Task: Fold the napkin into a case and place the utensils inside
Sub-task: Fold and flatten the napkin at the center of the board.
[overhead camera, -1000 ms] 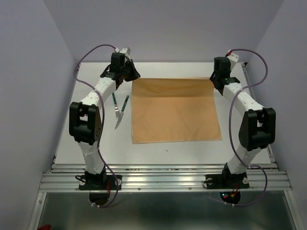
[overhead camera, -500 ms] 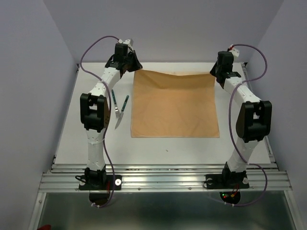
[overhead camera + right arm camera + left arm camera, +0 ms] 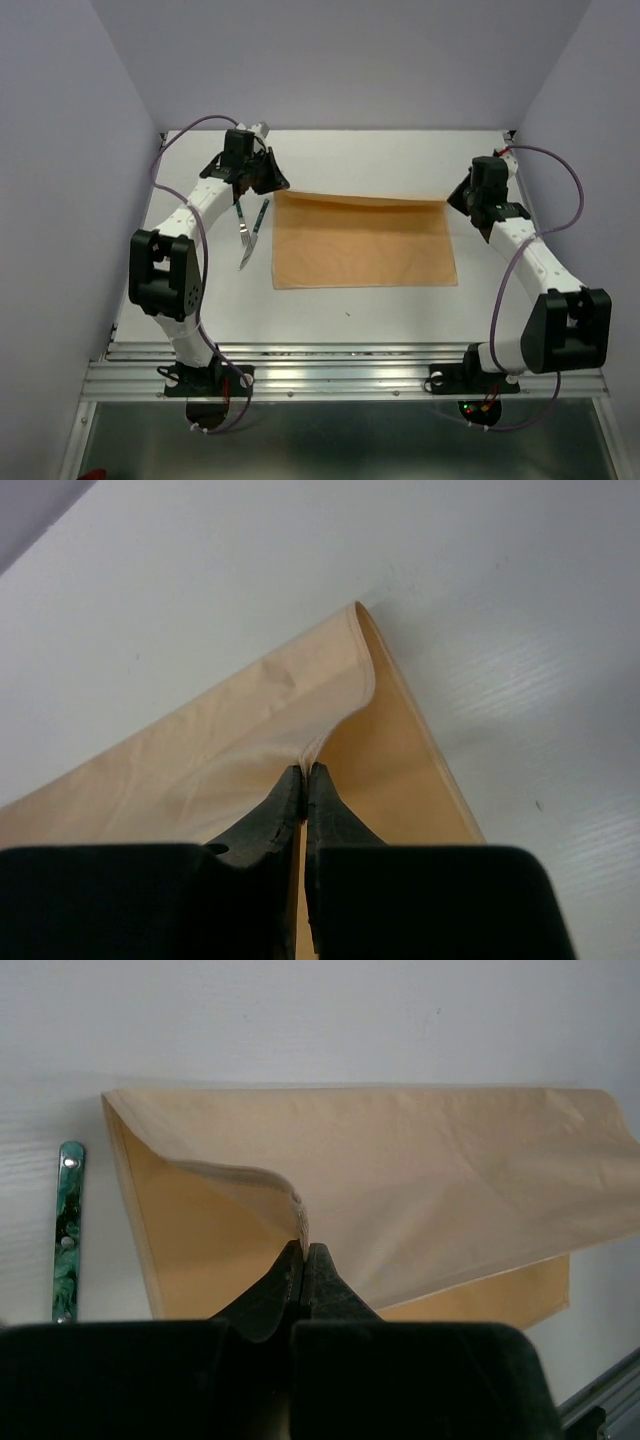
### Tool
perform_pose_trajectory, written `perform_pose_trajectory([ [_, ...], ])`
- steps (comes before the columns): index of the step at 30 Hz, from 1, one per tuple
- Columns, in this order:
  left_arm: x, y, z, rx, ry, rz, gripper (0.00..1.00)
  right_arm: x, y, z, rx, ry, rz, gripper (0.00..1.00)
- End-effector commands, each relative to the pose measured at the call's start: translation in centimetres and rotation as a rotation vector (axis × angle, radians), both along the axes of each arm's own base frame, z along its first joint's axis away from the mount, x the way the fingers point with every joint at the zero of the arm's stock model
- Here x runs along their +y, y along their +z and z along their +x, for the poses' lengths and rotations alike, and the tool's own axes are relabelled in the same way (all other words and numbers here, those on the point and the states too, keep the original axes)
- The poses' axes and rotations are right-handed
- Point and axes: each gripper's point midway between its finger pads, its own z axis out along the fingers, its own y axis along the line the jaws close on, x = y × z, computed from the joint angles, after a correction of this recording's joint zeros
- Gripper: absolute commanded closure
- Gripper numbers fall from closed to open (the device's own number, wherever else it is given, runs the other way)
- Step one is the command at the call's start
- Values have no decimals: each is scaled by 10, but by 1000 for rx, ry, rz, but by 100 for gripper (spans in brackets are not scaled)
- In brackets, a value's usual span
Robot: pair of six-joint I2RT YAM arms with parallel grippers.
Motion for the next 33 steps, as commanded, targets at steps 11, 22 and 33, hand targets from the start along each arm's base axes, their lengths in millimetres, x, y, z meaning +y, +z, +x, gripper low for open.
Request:
perform_pose_trajectory([
  [11,-17,-5,-100,-26,-25,-89,100,16,-58,-106,148,22,148,99],
  [22,-22,-22,-115,-18,-22,-84,100,10,-60,-114,139,-9,138,99],
  [33,-21,38,-38,-149,38,-2,100,-9,28,-4,-49,-35,-12,99],
])
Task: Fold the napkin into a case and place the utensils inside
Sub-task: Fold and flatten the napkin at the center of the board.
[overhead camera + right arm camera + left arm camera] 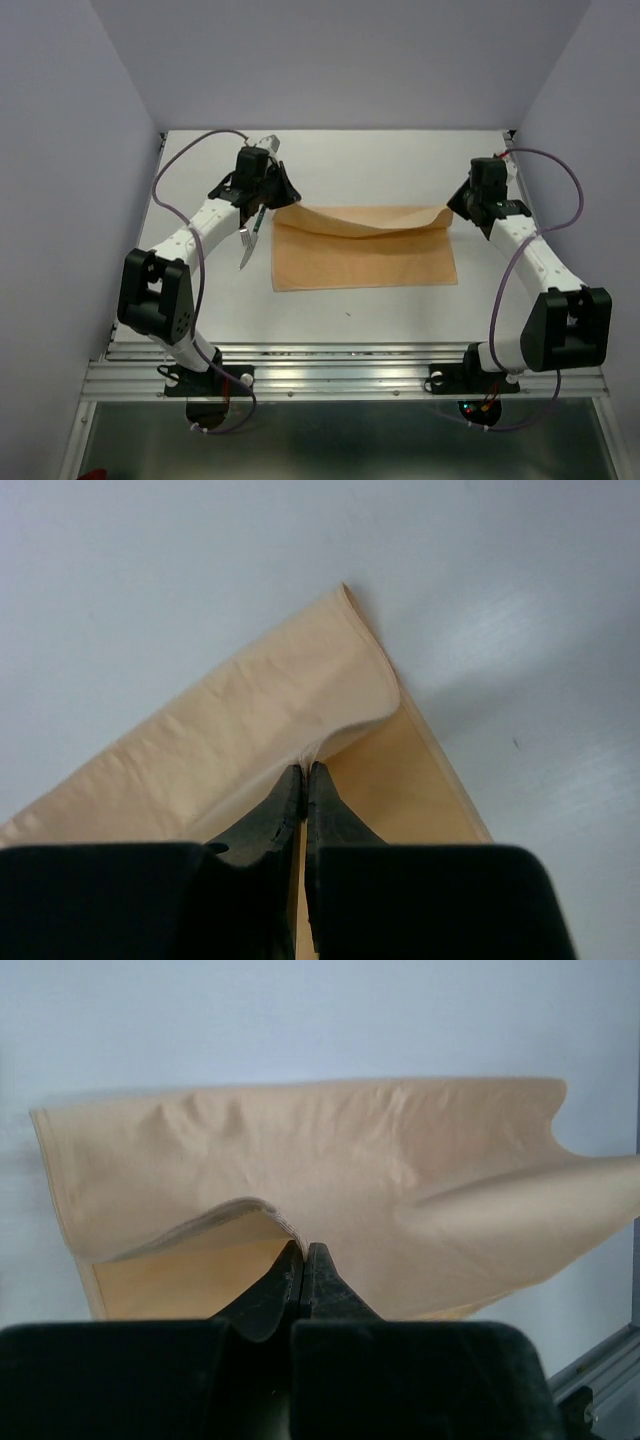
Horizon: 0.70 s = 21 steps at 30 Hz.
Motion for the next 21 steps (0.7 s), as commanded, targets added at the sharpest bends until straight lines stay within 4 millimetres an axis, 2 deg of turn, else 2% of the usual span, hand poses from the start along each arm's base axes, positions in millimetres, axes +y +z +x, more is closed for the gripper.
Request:
perform_pose_trajectory([
  [1,6,41,53,-136,46,58,100,-11,65,62,-196,-14,-71,99],
  [2,6,59,66,-174,60,55,100,-9,82,80,-245,-5,-73,99],
  [3,7,65,73,-189,66,55,100,-8,89,89,-270,4,-74,99],
  [4,10,61,83,-188,72,62,100,-7,93,97,-287,15,-80,99],
  [5,10,78,95,-225,76,53,100,-6,97,112,-300,18,-82,99],
  [6,11,83,103,-237,80,53,100,-7,99,120,-305,15,-91,99],
  [7,16,72,114,-219,91,65,100,-7,99,128,-304,21,-101,99],
  [8,15,87,126,-253,90,53,100,-6,82,139,-271,24,-107,99],
  [9,15,88,133,-257,89,53,100,-6,91,150,-293,25,-110,99],
  [10,15,87,140,-257,86,51,100,-5,89,157,-295,30,-110,99],
  [11,14,72,148,-233,83,60,100,-5,86,162,-294,37,-117,99],
  [12,14,81,158,-256,89,57,100,-4,86,169,-304,37,-118,99],
  [13,14,62,165,-215,88,75,100,-3,78,179,-297,41,-115,99],
  [14,13,73,173,-236,88,68,100,-8,76,184,-293,35,-115,99],
  [15,12,70,177,-229,83,68,100,-7,63,191,-272,41,-114,99],
  [16,11,58,181,-206,78,74,100,-6,67,198,-284,41,-115,99],
  [18,7,64,186,-219,67,63,100,-5,62,203,-276,48,-111,99],
  [21,5,59,186,-208,53,63,100,-9,52,204,-258,45,-107,99],
])
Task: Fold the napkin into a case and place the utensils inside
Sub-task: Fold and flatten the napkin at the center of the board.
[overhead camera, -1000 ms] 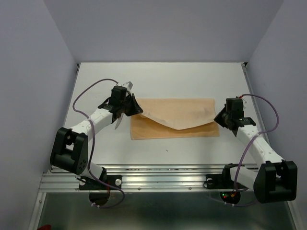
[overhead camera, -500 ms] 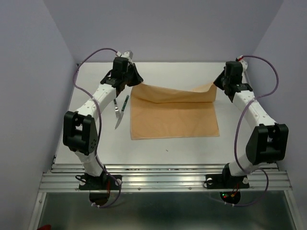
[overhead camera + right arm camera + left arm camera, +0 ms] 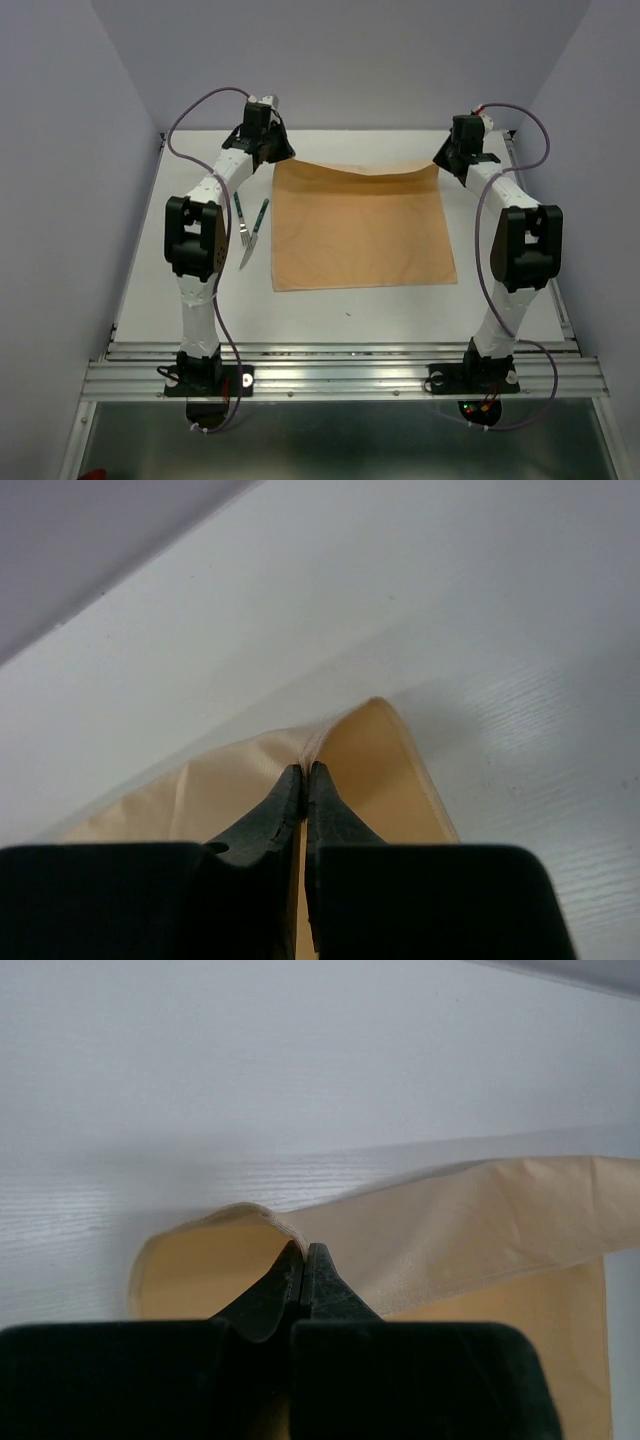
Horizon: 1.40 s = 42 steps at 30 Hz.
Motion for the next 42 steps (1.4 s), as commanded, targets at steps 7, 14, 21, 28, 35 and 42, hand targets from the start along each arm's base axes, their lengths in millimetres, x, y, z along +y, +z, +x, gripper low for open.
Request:
perform_pose_trajectory([
  [7,-3,37,-36,-25,-50,-8,100,-6,19,-26,-48,12,37,99],
  [14,0,22,-96,43,-62,6,100,2,-3,-96,99,39,108,99],
  [21,-13,-20,-162,148,-114,-27,100,7,-34,-160,192,58,127,99],
  [28,-21,-12,-186,129,-112,-63,100,6,-53,-201,234,47,133,99],
  [35,-19,-32,-205,141,-117,-15,100,9,-67,-224,270,58,145,99],
  [42,-19,-26,-215,115,-147,7,100,8,-54,-226,250,88,120,99],
])
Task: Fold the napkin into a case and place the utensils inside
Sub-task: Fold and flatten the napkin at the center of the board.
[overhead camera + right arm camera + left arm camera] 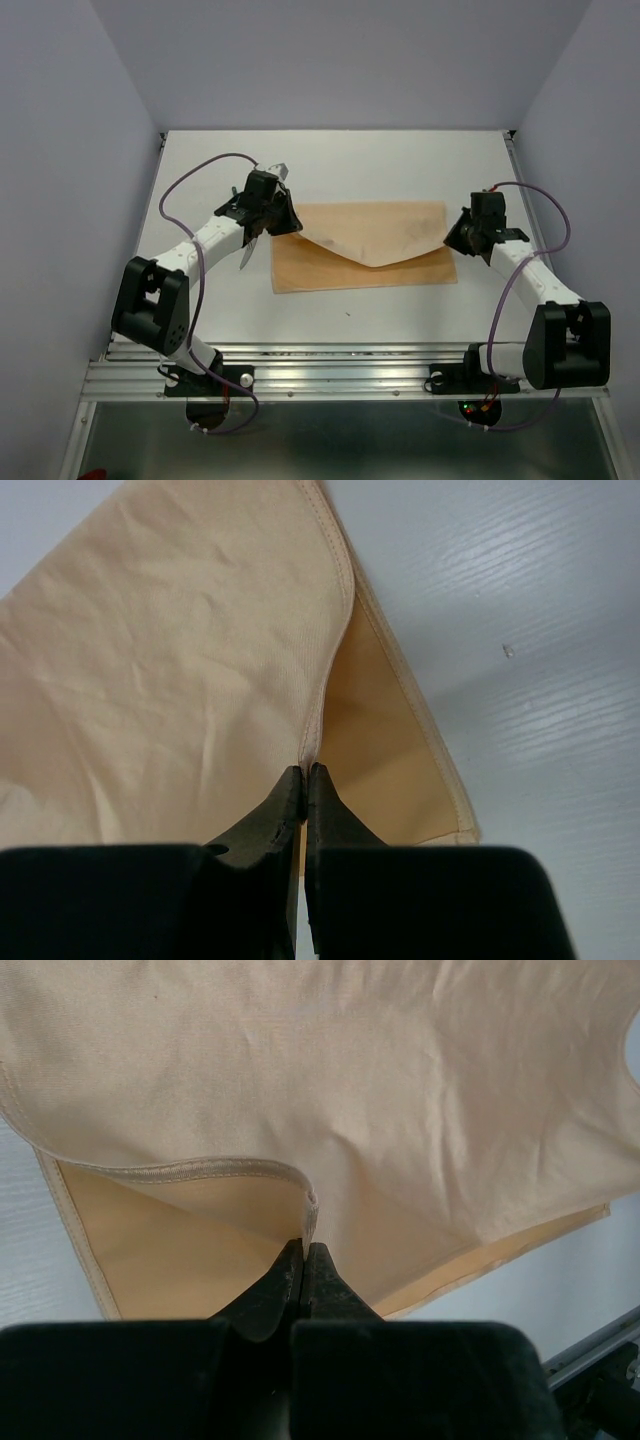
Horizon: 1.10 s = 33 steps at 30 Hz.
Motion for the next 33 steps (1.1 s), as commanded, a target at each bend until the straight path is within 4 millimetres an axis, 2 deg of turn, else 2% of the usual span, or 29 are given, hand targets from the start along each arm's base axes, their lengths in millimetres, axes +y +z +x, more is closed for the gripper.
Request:
perform_pose_trajectory([
  [1,1,30,4,-109,-8,-1,100,-2,18,2,-47,15,-14,99],
  [8,14,25,-1,-65,33,76,100,-1,29,5,-62,24,-9,99],
  [15,15,43,-4,-102,46,51,100,-8,46,7,-99,-5,-38,99],
  [19,17,46,-11,-127,51,28,100,-12,34,-3,-59,-10,-57,99],
  [21,17,37,-19,-105,43,15,100,-13,29,-7,-45,-14,-62,99],
  [23,12,38,-23,-115,34,-18,100,-13,26,-11,-41,-18,-62,99],
  [27,6,21,-37,-83,4,-47,100,-13,19,-18,-24,-14,-59,99],
  [33,-8,3,-48,-53,-37,-88,100,-13,11,-24,-3,-20,-58,99],
])
